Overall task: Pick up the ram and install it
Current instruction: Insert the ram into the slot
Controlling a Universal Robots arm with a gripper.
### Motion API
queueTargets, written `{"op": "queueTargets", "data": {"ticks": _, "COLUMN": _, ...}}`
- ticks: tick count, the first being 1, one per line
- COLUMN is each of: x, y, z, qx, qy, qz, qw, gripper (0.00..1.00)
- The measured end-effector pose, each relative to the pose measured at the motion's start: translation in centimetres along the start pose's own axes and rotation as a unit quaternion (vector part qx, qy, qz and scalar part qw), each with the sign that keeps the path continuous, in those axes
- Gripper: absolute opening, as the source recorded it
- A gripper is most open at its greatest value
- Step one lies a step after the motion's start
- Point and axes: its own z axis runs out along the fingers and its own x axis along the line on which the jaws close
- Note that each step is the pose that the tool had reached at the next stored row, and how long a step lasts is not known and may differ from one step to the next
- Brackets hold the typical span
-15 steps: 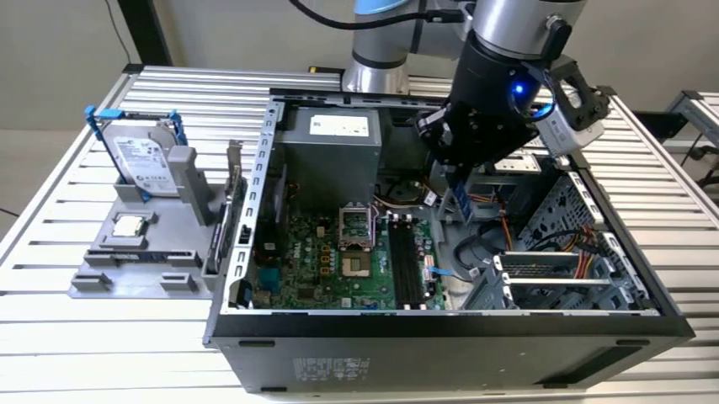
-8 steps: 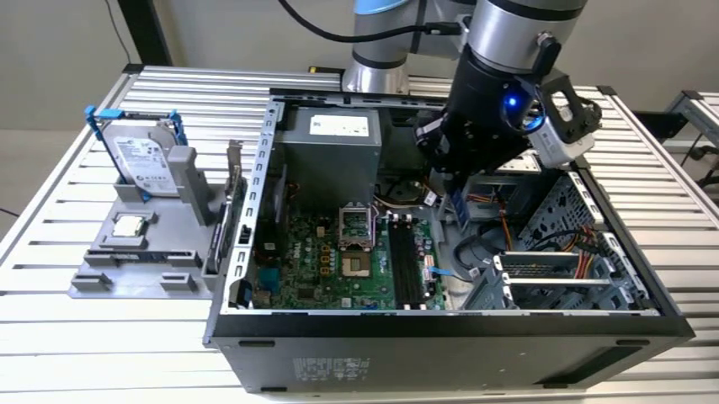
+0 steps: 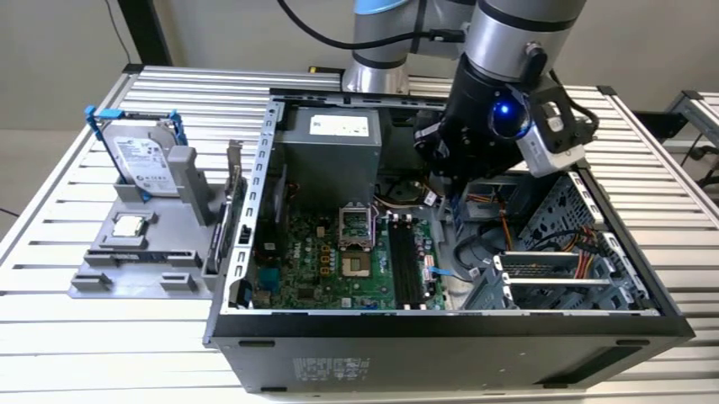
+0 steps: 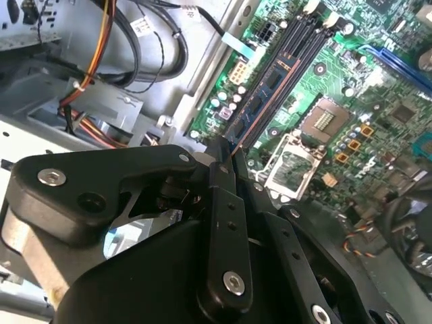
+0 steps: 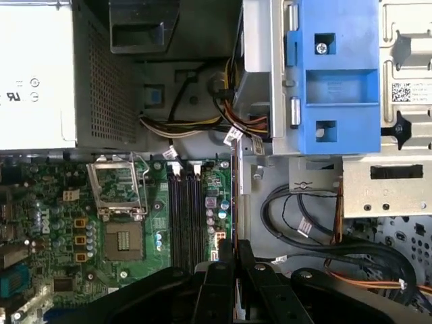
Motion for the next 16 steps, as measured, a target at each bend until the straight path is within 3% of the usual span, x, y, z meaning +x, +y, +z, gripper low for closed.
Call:
{"op": "queueTargets", "data": {"ticks": 5, "x": 0.04, "y": -0.06, "z": 0.55, "qx": -0.0001, "qy": 0.0, "qz": -0.002, "qw": 1.0, "gripper": 0.0}}
{"op": "queueTargets", "data": {"ticks": 16, "x": 0.97, "y": -0.22, "z": 2.5, "qx": -0.0001, "qy": 0.0001, "qz": -0.005, "qw": 0.99999, "gripper": 0.0}}
